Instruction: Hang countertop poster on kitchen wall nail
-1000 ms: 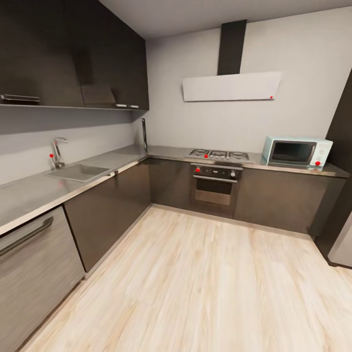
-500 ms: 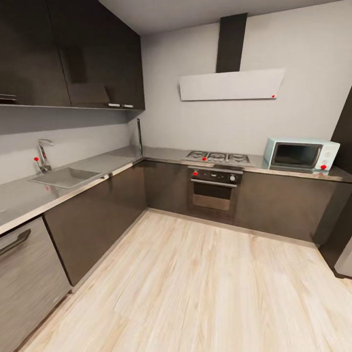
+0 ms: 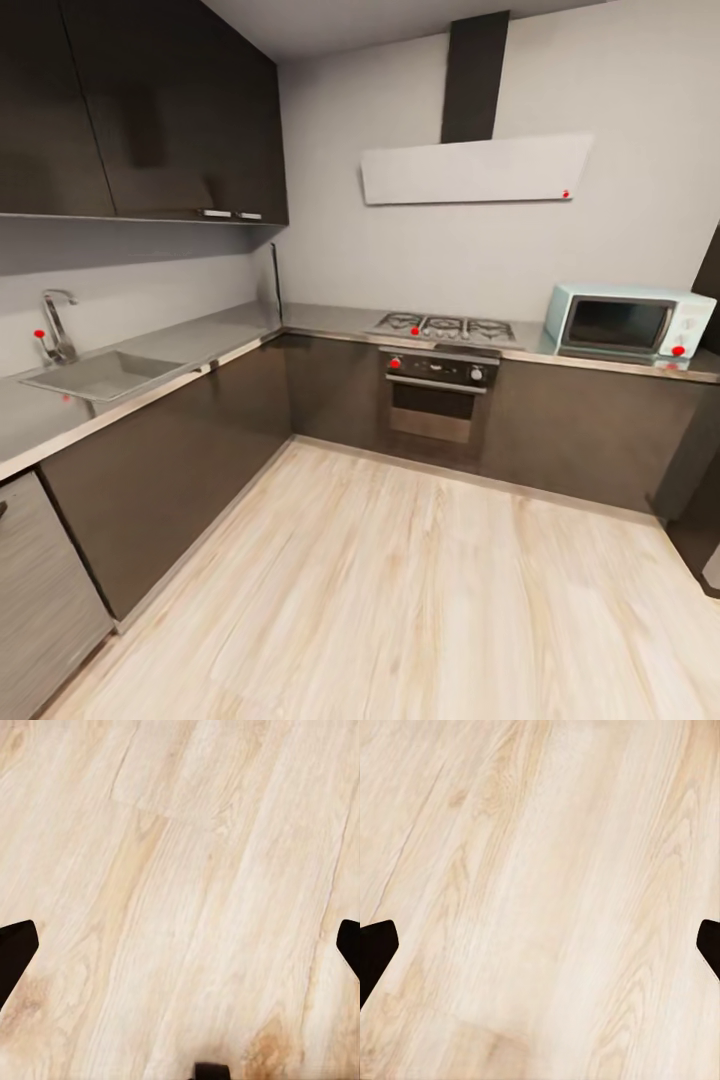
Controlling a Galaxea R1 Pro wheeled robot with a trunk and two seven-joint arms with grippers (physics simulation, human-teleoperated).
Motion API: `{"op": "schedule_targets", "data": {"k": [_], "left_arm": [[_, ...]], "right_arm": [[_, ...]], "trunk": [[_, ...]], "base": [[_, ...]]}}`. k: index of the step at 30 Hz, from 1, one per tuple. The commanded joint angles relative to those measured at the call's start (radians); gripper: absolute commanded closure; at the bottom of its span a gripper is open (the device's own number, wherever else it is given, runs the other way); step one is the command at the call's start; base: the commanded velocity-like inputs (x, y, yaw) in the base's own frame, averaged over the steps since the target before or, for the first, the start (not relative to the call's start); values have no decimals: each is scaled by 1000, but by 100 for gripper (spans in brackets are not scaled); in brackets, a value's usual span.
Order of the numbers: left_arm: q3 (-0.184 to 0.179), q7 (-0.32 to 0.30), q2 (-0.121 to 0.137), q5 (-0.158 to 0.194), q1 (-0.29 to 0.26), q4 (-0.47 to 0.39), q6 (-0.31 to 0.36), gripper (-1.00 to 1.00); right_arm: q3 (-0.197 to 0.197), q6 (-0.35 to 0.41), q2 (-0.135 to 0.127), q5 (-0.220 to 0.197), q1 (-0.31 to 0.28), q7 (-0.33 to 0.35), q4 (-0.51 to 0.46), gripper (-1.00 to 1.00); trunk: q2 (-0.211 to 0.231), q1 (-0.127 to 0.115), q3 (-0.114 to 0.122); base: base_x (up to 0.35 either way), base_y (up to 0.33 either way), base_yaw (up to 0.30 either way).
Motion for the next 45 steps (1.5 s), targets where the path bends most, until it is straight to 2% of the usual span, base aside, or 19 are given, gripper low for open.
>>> {"op": "schedule_targets", "data": {"k": [1,8,24,30,45], "left_arm": [[1,1,0,0,0,-1,-2,-100],[1,1,0,0,0,-1,-2,-100],[1,1,0,0,0,-1,-2,-100],[1,1,0,0,0,0,-2,-100],[1,0,19,0,0,0,-2,-100]], "right_arm": [[0,-3,0,0,-1,-1,1,-100],[1,-3,0,0,-1,-1,1,-100],[1,-4,0,0,-1,-2,1,-100],[1,-4,0,0,-1,-2,1,-100],[1,-5,0,2,-1,-1,1,-100]], "trunk": [[0,1,-1],[0,1,-1],[0,1,-1],[0,1,-1],[0,1,-1]], "base": [[322,-89,0],[322,-90,50],[322,-106,255],[322,-90,63],[328,-12,4]]}}
